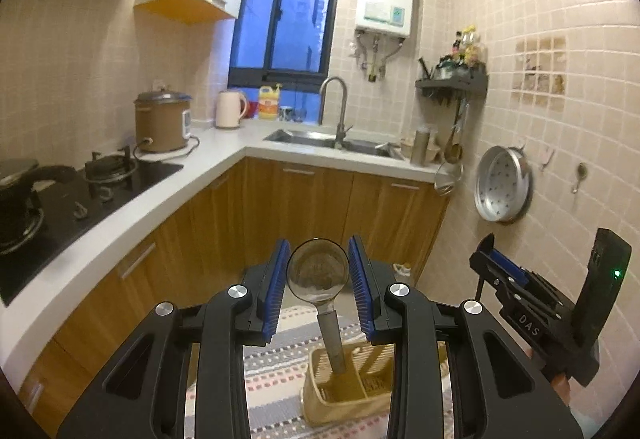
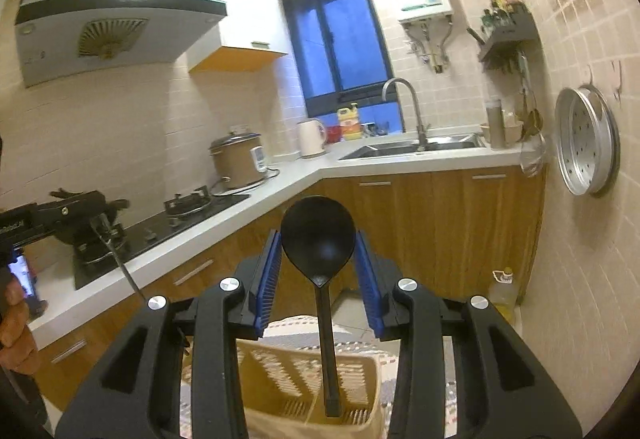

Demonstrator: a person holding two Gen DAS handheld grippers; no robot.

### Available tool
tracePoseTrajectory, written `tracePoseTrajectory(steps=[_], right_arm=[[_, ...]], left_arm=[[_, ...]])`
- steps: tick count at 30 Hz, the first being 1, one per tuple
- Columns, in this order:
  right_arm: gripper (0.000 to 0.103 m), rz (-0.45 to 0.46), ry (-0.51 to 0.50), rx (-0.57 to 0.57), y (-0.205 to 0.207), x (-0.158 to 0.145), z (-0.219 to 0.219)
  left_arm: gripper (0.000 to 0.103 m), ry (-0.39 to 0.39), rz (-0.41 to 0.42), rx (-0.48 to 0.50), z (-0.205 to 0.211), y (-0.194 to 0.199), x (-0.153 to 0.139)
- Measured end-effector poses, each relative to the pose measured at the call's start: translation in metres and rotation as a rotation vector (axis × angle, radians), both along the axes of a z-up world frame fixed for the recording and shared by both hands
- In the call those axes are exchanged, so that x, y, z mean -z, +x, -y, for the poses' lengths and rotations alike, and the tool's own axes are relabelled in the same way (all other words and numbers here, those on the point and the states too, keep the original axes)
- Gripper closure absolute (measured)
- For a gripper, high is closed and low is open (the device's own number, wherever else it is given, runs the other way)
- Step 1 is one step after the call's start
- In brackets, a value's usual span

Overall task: Organize utensils
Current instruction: 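Lift the spoon and ladle with both tools over the beige basket, then open both tools to drop the spoon and ladle into the basket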

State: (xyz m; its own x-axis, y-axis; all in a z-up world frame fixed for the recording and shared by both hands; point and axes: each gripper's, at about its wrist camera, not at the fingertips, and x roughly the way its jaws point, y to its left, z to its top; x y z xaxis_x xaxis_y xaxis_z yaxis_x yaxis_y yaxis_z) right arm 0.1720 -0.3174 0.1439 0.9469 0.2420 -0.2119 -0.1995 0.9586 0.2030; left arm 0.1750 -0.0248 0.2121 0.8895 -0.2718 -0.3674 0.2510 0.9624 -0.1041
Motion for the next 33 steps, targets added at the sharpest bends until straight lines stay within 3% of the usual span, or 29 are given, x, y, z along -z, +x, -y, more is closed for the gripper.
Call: tracePoseTrajectory(steps=[8, 17, 19, 21, 22, 30, 33], right_arm=[[0.069, -0.003, 0.015, 0.013, 0.019, 0.039, 0.006], [0.067, 0.001, -0.042, 0.021, 0.006, 0.06, -0.005], [0.062, 0.003, -0.051, 0.016, -0.002, 0.058, -0.006], [0.048, -0.001, -0.05, 0.007, -0.009, 0.055, -0.006], [0.046, -0.002, -0.05, 0.004, -0.013, 0.054, -0.006], [0.046, 0.003, -0.073, 0.006, -0.058, 0.032, -0.004], [0.046, 0.001, -0.077, 0.004, -0.075, 0.025, -0.003]], left_arm=[[0.074, 0.004, -0.078, 0.01, 0.002, 0.038, 0.052], [0.074, 0.033, -0.126, 0.046, 0.01, 0.038, 0.083], [0.073, 0.039, -0.135, 0.063, 0.012, 0.034, 0.085], [0.071, 0.042, -0.13, 0.06, 0.013, 0.028, 0.083], [0.07, 0.043, -0.131, 0.06, 0.012, 0.025, 0.082], [0.07, 0.003, -0.112, 0.057, -0.003, -0.011, 0.064], [0.066, -0.009, -0.106, 0.055, -0.011, -0.032, 0.059]])
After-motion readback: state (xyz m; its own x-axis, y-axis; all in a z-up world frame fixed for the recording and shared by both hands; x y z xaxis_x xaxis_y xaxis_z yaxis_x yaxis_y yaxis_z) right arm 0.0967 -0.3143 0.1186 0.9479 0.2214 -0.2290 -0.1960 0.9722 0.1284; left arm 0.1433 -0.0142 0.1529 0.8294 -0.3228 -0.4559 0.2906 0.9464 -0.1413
